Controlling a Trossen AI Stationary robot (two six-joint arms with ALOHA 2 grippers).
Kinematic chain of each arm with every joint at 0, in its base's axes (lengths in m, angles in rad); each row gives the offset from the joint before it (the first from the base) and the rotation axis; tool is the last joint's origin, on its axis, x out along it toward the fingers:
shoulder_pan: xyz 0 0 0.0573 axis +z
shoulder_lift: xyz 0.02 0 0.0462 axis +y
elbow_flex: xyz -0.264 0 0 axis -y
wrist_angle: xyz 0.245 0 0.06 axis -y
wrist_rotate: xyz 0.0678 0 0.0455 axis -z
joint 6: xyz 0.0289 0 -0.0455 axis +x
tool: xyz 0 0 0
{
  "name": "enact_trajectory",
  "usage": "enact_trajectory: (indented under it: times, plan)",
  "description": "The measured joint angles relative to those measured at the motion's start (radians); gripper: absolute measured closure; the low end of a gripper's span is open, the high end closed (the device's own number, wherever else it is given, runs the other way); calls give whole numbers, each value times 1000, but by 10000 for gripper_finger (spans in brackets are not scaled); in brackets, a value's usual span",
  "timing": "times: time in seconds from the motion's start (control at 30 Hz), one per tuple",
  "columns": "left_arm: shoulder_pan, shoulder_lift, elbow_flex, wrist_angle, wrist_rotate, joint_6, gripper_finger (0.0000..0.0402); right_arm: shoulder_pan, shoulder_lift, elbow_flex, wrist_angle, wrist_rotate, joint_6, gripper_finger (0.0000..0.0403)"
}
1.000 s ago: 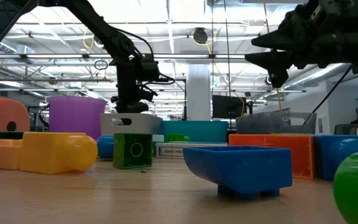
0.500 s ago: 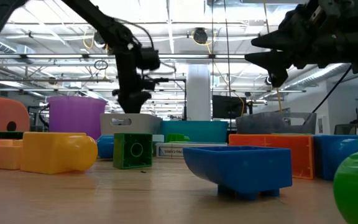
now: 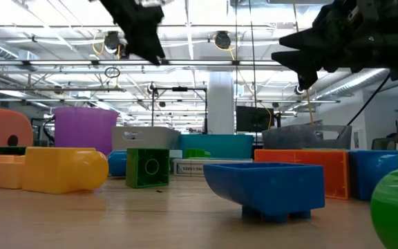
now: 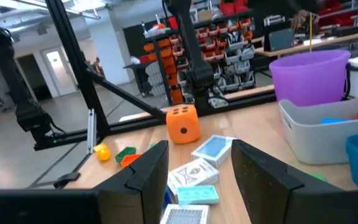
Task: Pick & Place Toys
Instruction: Put the dark blue game piece into the gray bin
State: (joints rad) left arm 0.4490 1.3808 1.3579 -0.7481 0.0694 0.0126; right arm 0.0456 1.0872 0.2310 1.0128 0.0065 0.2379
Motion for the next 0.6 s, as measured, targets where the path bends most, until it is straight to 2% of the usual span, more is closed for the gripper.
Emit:
enact_trajectory:
  times: [0.1,0.17,0.37,0.53,0.6]
  plan:
    - [-59,-92,-81,57,31,-22,183,0,0,0,16,-3,0,236]
    - [-107,-154,-180,157,32,-68,183,0,0,0,19,-3,0,236]
    - [-301,-262,-555,713,32,-215,183,0,0,0,24,-3,0,236]
    - [-462,-226,-785,1236,-2,-256,183,3,0,0,68,-7,13,236]
    - [-518,-194,-841,1365,-35,-251,183,20,0,0,88,-8,27,236]
